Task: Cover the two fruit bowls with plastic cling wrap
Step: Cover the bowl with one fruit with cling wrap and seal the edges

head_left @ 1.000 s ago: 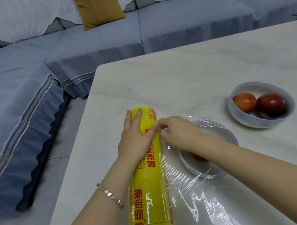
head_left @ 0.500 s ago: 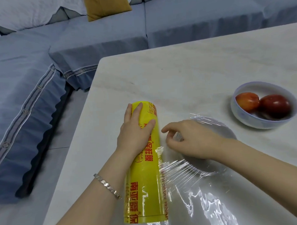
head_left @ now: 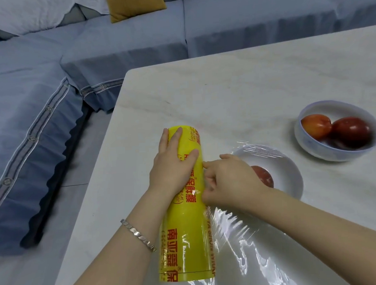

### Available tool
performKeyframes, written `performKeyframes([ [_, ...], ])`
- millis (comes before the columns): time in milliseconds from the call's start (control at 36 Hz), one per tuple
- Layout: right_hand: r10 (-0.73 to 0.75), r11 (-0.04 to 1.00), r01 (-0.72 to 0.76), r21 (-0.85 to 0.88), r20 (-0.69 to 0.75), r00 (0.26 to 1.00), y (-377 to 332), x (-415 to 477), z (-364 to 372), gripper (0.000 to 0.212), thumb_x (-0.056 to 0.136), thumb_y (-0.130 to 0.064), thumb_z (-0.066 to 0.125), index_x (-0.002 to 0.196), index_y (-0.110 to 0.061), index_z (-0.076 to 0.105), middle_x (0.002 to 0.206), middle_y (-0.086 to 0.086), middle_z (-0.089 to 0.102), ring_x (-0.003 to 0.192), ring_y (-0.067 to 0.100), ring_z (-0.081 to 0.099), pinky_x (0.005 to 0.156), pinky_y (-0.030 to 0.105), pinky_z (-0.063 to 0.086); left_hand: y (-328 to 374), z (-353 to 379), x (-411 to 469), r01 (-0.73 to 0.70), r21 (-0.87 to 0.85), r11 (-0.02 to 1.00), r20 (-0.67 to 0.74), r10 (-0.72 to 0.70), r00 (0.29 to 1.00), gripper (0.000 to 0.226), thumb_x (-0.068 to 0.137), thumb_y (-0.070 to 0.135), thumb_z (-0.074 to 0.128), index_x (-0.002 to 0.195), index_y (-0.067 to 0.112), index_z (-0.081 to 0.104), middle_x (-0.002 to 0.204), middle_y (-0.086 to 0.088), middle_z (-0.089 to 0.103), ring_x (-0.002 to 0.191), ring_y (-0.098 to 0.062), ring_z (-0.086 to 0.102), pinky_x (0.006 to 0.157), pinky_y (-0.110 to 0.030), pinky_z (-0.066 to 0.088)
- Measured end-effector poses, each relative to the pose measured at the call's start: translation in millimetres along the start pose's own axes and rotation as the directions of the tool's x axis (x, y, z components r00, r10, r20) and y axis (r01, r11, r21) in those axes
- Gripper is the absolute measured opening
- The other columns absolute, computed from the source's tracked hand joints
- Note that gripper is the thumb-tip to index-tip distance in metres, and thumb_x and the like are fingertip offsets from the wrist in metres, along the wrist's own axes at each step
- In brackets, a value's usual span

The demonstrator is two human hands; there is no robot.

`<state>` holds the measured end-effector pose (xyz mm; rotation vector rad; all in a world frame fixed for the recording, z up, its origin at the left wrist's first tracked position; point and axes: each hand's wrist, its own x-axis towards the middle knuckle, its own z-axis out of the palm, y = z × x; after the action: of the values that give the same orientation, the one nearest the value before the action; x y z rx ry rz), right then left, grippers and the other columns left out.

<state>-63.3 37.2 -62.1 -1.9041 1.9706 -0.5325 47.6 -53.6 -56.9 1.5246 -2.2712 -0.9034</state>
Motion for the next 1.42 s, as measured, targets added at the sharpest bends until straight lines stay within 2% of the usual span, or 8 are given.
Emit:
performKeyframes([
  [83, -0.049, 0.999, 0.044, -0.032, -0.16, 0.986, 6, 4, 7, 0.044, 0.06, -0.009, 0.053, 0.043, -0.022, 0.014, 0.045, -0.002, 0.042, 0.06, 0.025, 0.062, 0.096, 0.033, 0.045, 0, 0, -1, -0.004, -0.002, 1.0, -0.002, 0.004, 1.0, 0.066, 0.091, 0.045, 0.05, 0.146, 0.039, 0.016, 0.158, 0.015, -0.001, 0.14, -0.022, 0.025, 0.106, -0.044, 0.033],
  [194, 0.109, 0.992, -0.106, 0.07, -0.036, 0.993, 3, 4, -4, 0.018, 0.07, -0.024, 0.058, 0.058, -0.024, 0.045, 0.077, 0.004, 0.064, 0.088, 0.024, 0.052, 0.071, 0.028, 0.036, -1, -2, -2, -0.009, -0.046, 0.999, -0.013, 0.008, 1.0, 0.066, 0.09, 0.043, 0.052, 0.146, 0.038, 0.018, 0.158, 0.014, 0.001, 0.141, -0.018, 0.024, 0.106, -0.038, 0.03],
  [278, 0.066, 0.998, -0.066, 0.02, -0.024, 0.998, -2, 0, -6, 0.022, 0.077, -0.029, 0.044, 0.09, -0.019, 0.059, 0.084, 0.006, 0.064, 0.087, 0.023, 0.051, 0.094, 0.027, 0.03, -3, -3, -3, -0.012, -0.089, 0.996, -0.021, 0.01, 1.0, 0.067, 0.09, 0.042, 0.054, 0.146, 0.037, 0.019, 0.158, 0.013, 0.002, 0.141, -0.015, 0.022, 0.105, -0.034, 0.029],
  [639, -0.171, 0.964, 0.165, 0.207, 0.013, 0.985, 4, -18, -11, 0.042, 0.069, -0.019, 0.032, 0.073, -0.013, 0.074, 0.079, 0.005, 0.069, 0.079, 0.011, 0.049, 0.072, 0.015, 0.032, 5, 1, -4, -0.012, -0.011, 1.0, -0.028, 0.011, 1.0, 0.07, 0.088, 0.046, 0.055, 0.146, 0.036, 0.019, 0.158, 0.013, 0.001, 0.142, -0.018, 0.022, 0.105, -0.039, 0.033],
  [833, -0.39, 0.919, 0.392, -0.047, 0.044, 0.92, 3, -30, -17, 0.036, 0.066, -0.012, 0.04, 0.07, -0.023, 0.074, 0.07, -0.007, 0.069, 0.062, 0.018, 0.063, 0.068, 0.022, 0.047, 3, -3, -7, -0.004, -0.076, 0.997, -0.048, 0.001, 0.999, 0.07, 0.086, 0.042, 0.059, 0.146, 0.032, 0.023, 0.158, 0.008, 0.007, 0.141, -0.015, 0.022, 0.106, -0.033, 0.03],
  [1056, -0.125, 0.991, 0.122, 0.058, 0.064, 0.99, -10, -31, -13, 0.044, 0.076, -0.062, 0.051, 0.083, -0.023, 0.068, 0.065, -0.013, 0.055, 0.07, 0.006, 0.05, 0.075, 0.019, 0.026, 3, -4, -23, 0.083, -0.093, 0.992, -0.053, -0.088, 0.995, 0.085, 0.08, 0.05, 0.063, 0.147, 0.028, 0.016, 0.149, -0.002, 0.026, 0.128, -0.024, 0.043, 0.097, -0.034, 0.039],
  [1194, -0.099, 0.995, 0.093, 0.046, 0.176, 0.979, -14, -26, -18, 0.033, 0.072, -0.057, 0.064, 0.07, -0.025, 0.059, 0.08, -0.008, 0.06, 0.08, 0.009, 0.053, 0.08, 0.021, 0.026, -10, -1, -50, 0.21, -0.205, 0.956, 0.138, -0.184, 0.973, 0.118, 0.047, 0.066, 0.07, 0.14, 0.052, 0.001, 0.127, 0.002, 0.05, 0.103, -0.021, 0.059, 0.088, -0.046, 0.052],
  [1417, -0.067, 0.992, 0.047, 0.114, 0.184, 0.981, -20, -24, -24, 0.029, 0.075, -0.044, 0.067, 0.06, -0.024, 0.052, 0.093, 0.0, 0.056, 0.093, 0.015, 0.051, 0.087, 0.029, 0.038, -11, -7, -49, 0.181, -0.409, 0.895, 0.069, -0.167, 0.983, 0.079, 0.064, 0.028, 0.083, 0.13, 0.036, 0.04, 0.109, 0.009, 0.061, 0.089, -0.005, 0.061, 0.066, -0.022, 0.048],
])
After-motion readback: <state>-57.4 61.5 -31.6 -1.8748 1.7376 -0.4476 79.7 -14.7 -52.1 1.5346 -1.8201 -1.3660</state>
